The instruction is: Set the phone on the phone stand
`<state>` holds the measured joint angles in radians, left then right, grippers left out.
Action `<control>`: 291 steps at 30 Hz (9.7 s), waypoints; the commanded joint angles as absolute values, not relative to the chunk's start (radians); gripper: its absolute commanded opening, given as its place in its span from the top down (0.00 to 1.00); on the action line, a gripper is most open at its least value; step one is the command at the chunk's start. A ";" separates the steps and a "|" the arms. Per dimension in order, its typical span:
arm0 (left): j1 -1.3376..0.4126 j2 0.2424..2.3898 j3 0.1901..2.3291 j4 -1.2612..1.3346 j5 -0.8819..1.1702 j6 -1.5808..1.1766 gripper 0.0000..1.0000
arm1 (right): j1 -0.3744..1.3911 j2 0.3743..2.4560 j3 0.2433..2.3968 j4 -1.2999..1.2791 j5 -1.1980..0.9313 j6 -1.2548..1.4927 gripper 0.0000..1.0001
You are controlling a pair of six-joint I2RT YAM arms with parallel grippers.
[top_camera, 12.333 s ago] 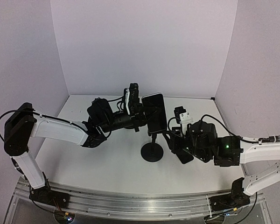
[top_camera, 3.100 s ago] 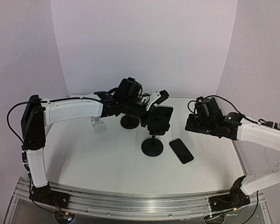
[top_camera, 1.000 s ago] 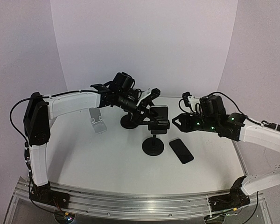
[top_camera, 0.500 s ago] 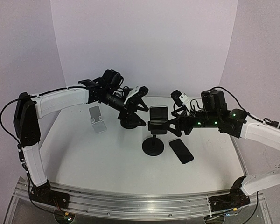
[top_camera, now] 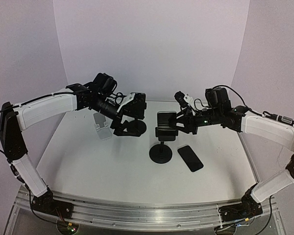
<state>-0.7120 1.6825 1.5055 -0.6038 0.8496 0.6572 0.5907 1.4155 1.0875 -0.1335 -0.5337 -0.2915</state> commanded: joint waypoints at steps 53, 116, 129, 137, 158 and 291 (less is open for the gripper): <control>-0.656 1.479 1.346 -0.615 0.652 0.676 0.09 | 0.207 1.746 1.444 -0.213 -0.763 -0.505 0.83; -0.642 1.223 1.002 -0.240 0.727 0.102 0.05 | 0.595 1.669 0.977 -0.601 0.088 0.256 0.02; -0.641 1.243 1.020 -0.235 0.722 0.117 0.05 | 0.599 1.790 1.034 -0.583 0.061 0.172 0.02; -0.640 1.241 1.021 -0.239 0.722 0.124 0.05 | 0.599 1.845 1.008 -0.550 0.074 0.184 0.28; -0.641 1.223 0.891 -0.050 0.685 -0.117 0.09 | 0.698 1.497 0.820 -0.287 0.133 0.354 0.63; -0.310 2.093 2.206 -1.426 0.215 0.915 1.00 | 1.220 1.609 1.081 0.098 0.407 0.155 0.02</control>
<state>-0.3149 2.1300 2.2197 -1.3605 0.1868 0.9161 1.2163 1.6089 1.0767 0.0666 0.4141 0.1509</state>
